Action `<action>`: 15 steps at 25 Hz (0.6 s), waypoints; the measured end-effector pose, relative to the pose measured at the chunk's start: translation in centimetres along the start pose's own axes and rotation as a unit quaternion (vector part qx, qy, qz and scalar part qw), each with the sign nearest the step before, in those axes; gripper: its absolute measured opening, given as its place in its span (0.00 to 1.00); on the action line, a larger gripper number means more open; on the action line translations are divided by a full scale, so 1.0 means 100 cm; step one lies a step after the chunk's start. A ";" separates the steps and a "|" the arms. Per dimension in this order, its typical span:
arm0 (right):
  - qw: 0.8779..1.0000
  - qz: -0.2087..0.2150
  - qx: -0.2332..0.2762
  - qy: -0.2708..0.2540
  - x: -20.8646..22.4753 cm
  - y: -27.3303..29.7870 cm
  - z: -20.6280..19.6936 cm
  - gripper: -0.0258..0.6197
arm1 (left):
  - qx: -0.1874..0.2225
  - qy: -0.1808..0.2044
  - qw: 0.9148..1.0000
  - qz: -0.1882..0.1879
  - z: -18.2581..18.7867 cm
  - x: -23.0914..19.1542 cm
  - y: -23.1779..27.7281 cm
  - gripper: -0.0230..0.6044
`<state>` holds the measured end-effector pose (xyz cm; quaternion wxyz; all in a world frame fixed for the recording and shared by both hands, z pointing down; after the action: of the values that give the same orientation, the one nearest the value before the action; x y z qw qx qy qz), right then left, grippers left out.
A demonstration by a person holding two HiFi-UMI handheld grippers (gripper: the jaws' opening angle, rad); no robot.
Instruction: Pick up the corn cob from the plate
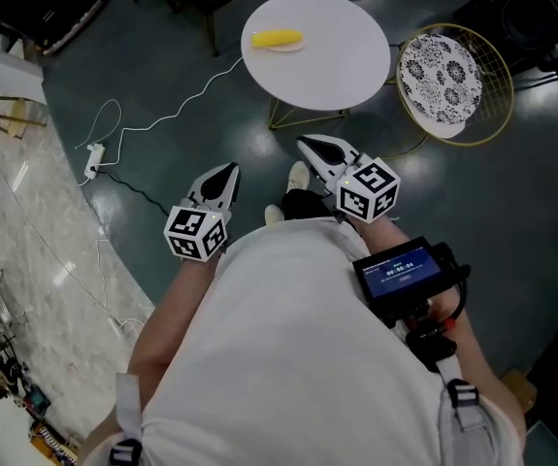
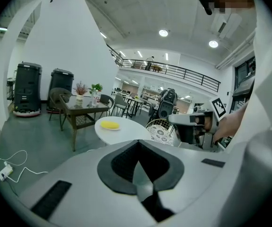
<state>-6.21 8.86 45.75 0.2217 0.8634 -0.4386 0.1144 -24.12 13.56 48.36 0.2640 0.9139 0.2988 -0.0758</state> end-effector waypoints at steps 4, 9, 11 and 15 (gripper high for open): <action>1.000 0.001 -0.008 0.005 0.012 0.015 0.003 0.05 | -0.006 -0.004 1.000 0.005 0.006 -0.015 0.008 0.05; 1.000 0.004 -0.009 0.008 0.029 0.033 0.019 0.05 | -0.011 -0.008 1.000 0.006 0.022 -0.034 0.025 0.05; 1.000 0.007 -0.013 0.009 0.037 0.041 0.023 0.05 | -0.010 -0.019 1.000 0.007 0.029 -0.042 0.034 0.05; 1.000 0.005 -0.021 0.015 0.056 0.048 0.027 0.05 | -0.009 -0.023 1.000 0.001 0.043 -0.048 0.058 0.05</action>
<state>-6.82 1.10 46.93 0.2453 0.8548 -0.4416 0.1188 -24.58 4.89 48.67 0.2796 0.9098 0.2921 -0.0940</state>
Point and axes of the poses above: the fingertips, and each gripper's own axes: y forward along the fingers, x to its right, z out of its top, the point moved 4 cm from there along -y, backward along the fingers, and after that the axes turned 3 degrees about -x, right-handed, at the moved point
